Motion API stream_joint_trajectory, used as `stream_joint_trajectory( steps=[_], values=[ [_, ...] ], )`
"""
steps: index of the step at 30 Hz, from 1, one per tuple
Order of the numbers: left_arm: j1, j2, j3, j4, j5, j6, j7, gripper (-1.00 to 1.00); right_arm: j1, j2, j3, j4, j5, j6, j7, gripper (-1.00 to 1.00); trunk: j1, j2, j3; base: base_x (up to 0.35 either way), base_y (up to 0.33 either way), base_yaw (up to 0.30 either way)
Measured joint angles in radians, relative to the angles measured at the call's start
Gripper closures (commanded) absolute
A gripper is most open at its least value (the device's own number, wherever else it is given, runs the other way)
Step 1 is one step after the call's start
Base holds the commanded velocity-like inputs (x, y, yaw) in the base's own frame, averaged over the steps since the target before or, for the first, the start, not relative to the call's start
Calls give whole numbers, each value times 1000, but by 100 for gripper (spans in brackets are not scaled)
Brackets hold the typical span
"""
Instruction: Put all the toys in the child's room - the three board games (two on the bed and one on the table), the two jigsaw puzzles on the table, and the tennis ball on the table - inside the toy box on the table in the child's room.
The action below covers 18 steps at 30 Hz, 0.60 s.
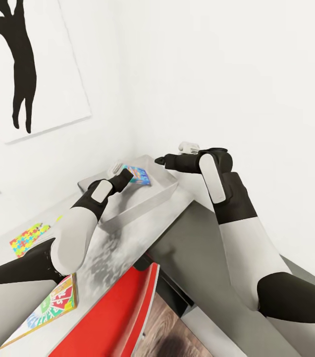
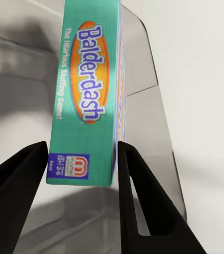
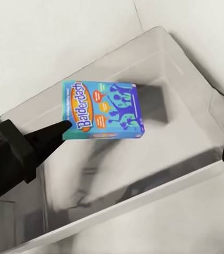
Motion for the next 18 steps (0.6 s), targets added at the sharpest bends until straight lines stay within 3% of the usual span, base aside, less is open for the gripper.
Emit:
stream_joint_trajectory(
  steps=[9,18],
  values=[
    [0,0,0,0,9,1,0,100,0,0,0,-3,0,3,0,-100,0,0,0,0,0,0],
    [0,0,0,0,58,-1,0,100,0,0,1,-3,-1,2,-1,-100,0,0,-1,0,0,0]
  ],
)
